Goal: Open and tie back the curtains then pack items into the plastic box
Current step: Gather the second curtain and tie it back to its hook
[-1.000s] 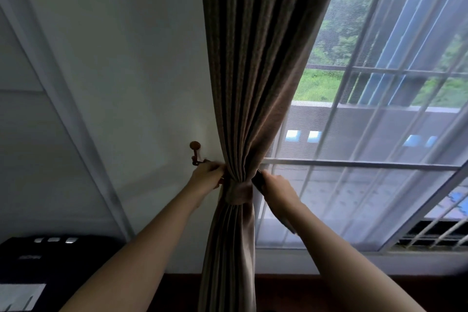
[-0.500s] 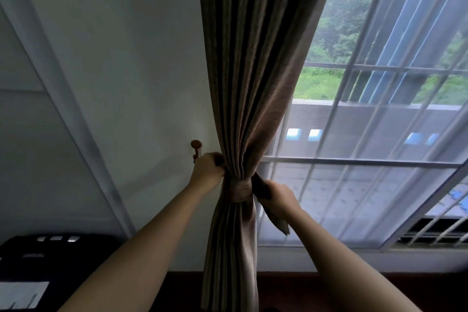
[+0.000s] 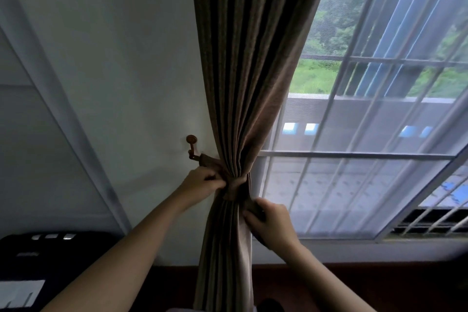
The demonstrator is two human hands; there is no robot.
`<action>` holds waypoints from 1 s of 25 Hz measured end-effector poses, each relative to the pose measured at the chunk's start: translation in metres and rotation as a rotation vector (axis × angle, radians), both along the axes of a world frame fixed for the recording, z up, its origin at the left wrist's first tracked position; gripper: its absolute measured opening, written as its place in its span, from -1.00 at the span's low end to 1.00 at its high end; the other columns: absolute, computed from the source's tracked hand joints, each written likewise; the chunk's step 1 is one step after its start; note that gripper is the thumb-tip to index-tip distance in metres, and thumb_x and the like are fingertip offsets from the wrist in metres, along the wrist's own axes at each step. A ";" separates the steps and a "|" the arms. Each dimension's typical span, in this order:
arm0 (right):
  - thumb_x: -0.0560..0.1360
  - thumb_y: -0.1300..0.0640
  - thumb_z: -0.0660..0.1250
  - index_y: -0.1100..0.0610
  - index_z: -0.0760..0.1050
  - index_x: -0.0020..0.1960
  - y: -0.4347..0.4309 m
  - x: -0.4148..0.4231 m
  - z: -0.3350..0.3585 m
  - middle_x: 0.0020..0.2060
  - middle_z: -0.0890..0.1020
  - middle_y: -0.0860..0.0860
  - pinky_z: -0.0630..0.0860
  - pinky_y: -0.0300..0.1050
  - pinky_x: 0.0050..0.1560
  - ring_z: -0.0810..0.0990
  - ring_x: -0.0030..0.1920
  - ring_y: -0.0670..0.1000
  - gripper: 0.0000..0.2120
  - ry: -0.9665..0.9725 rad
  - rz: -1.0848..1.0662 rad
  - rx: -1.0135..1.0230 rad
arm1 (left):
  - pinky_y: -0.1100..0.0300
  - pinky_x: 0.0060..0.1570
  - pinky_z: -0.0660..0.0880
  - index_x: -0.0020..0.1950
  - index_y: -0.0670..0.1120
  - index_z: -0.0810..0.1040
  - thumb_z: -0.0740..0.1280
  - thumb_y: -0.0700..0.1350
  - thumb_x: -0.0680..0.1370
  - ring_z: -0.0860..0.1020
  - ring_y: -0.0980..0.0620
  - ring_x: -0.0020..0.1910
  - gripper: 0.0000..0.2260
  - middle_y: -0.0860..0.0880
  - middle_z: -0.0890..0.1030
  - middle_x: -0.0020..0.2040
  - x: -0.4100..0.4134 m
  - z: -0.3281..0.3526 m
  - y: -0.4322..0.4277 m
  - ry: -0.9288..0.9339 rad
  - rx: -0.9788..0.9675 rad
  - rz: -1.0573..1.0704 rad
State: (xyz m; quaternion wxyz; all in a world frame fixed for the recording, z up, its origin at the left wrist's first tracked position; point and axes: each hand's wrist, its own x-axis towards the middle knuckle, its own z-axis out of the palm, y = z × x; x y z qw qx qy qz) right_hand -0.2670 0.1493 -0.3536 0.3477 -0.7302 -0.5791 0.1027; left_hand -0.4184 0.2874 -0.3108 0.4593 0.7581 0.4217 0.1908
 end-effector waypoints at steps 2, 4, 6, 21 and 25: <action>0.41 0.16 0.38 0.11 0.45 -0.28 0.001 -0.011 0.007 -0.55 0.35 -0.14 0.22 -0.43 -0.45 0.42 -0.44 -0.15 -0.87 0.012 0.054 0.032 | 0.16 0.08 0.43 -0.27 -0.07 0.68 0.34 -0.11 0.46 0.59 0.12 -0.03 -0.84 0.01 0.68 -0.11 0.002 0.002 -0.003 0.043 -0.034 -0.098; 0.40 0.18 0.37 0.02 0.42 -0.29 0.000 -0.013 0.008 -0.57 0.34 -0.19 0.21 -0.44 -0.45 0.43 -0.47 -0.23 -0.83 0.049 0.072 0.049 | 0.18 0.13 0.40 -0.22 -0.05 0.70 0.33 -0.08 0.49 0.56 0.15 0.03 -0.83 0.04 0.68 -0.05 0.005 0.006 -0.003 0.039 -0.059 -0.128; 0.41 0.18 0.37 0.04 0.42 -0.30 -0.002 -0.012 0.004 -0.56 0.35 -0.17 0.20 -0.42 -0.45 0.41 -0.49 -0.20 -0.83 0.090 0.078 0.052 | 0.21 0.09 0.40 -0.21 -0.05 0.69 0.33 -0.06 0.50 0.56 0.16 0.01 -0.83 0.03 0.67 -0.06 0.008 0.010 -0.001 0.066 -0.044 -0.129; 0.40 0.08 0.43 0.02 0.51 0.19 -0.019 -0.016 0.008 0.00 0.62 -0.11 0.48 -0.29 0.05 0.53 -0.01 -0.26 -0.63 0.152 0.476 -0.270 | 0.23 -0.43 0.22 -0.41 -0.13 0.42 0.36 -0.08 0.39 0.34 0.04 -0.46 -0.76 -0.06 0.37 -0.47 0.025 0.004 -0.007 0.283 0.297 -0.275; 0.42 0.21 0.42 0.13 0.42 0.34 -0.006 0.005 0.006 0.18 0.58 -0.01 0.43 -0.05 0.27 0.52 0.14 -0.14 -0.50 0.246 0.140 -0.150 | 0.21 -0.41 0.22 -0.45 -0.06 0.36 0.30 -0.08 0.45 0.38 0.02 -0.45 -0.72 -0.08 0.44 -0.42 0.017 0.000 -0.001 0.313 0.380 -0.297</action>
